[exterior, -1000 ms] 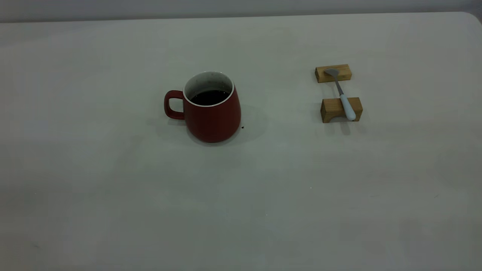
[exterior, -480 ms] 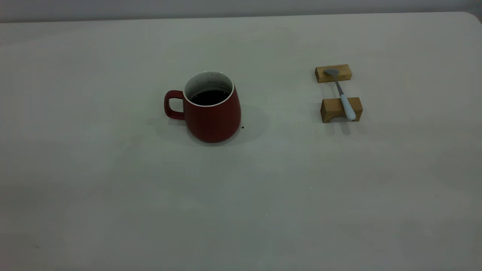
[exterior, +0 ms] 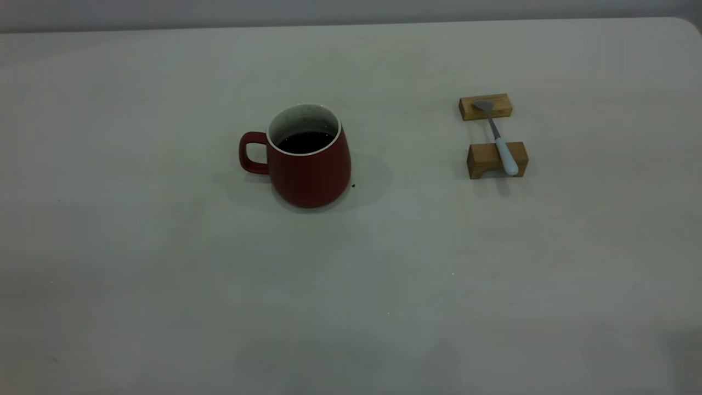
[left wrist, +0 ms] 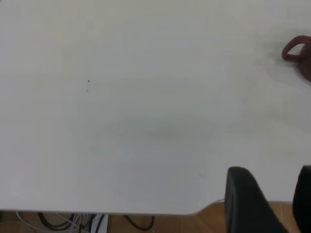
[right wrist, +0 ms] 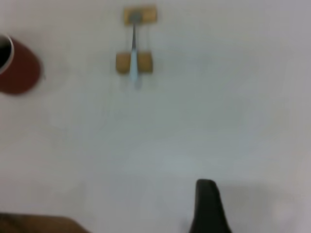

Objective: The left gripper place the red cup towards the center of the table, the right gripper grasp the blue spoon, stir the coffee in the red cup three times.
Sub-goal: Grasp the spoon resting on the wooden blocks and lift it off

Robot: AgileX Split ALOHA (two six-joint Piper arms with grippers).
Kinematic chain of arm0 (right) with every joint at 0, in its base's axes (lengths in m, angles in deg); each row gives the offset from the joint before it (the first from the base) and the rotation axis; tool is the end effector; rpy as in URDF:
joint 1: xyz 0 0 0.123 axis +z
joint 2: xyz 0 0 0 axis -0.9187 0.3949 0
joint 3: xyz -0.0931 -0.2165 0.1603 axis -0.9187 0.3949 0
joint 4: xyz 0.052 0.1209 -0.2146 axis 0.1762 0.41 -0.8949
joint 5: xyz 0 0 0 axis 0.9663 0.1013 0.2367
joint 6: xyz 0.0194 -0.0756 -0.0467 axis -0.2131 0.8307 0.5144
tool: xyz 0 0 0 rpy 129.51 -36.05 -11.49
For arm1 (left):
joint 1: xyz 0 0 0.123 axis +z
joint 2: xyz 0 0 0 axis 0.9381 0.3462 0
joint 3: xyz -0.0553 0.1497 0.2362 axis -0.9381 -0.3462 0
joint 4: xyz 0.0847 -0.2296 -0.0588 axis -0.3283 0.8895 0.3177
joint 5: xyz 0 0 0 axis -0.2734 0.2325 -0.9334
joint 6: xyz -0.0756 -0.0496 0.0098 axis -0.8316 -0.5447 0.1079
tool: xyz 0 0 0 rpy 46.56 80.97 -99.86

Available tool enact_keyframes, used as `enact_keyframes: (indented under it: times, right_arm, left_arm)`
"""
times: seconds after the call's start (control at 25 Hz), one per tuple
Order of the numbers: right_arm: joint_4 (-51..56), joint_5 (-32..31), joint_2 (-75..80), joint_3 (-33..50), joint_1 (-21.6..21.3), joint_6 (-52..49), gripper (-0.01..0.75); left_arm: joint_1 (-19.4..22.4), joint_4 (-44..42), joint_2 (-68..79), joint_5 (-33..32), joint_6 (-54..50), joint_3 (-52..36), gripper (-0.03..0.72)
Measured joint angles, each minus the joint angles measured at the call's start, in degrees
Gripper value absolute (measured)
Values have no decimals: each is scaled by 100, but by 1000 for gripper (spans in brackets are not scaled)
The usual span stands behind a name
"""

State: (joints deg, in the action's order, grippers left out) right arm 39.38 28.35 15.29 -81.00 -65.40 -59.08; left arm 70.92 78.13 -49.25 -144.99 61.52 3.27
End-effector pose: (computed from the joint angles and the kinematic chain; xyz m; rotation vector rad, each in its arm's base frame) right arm 0.1223 0.0121 0.3019 -0.0552 2.4446 0.1414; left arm -0.0099 0.0022 0.2676 -0.0571 2.1144 0.0305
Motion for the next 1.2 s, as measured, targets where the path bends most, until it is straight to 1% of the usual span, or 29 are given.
enact_keyframes:
  times: [0.08,0.2,0.32,0.4,0.56,0.72,0.88,1.2]
  right_arm:
    - [292,441,851,0,5,256,596]
    - [801,1207,2094,-24,133,787,615]
    - [1109,1670,3224,-259,345,1129,619]
    - [1222,1922,4092,-581,571,1262,619]
    - [1268,2048,5641,-1381,888,1326,619]
    - [1275,2007,6810,-2084,1013,1363,618]
    - [1261,1941,7553,-2590,1034,1363,613]
    - [1141,1829,8653,-3595,1310,1406,607]
  left_arm:
    - [0,0,0,0,0,0,318]
    - [0,0,0,0,0,0,318]
    - [0,0,0,0,0,0,318]
    - [0,0,0,0,0,0,318]
    - [0,0,0,0,0,0,318]
    - [0,0,0,0,0,0,318]
    - [0,0,0,0,0,0,318]
    - [0,0,0,0,0,0,318]
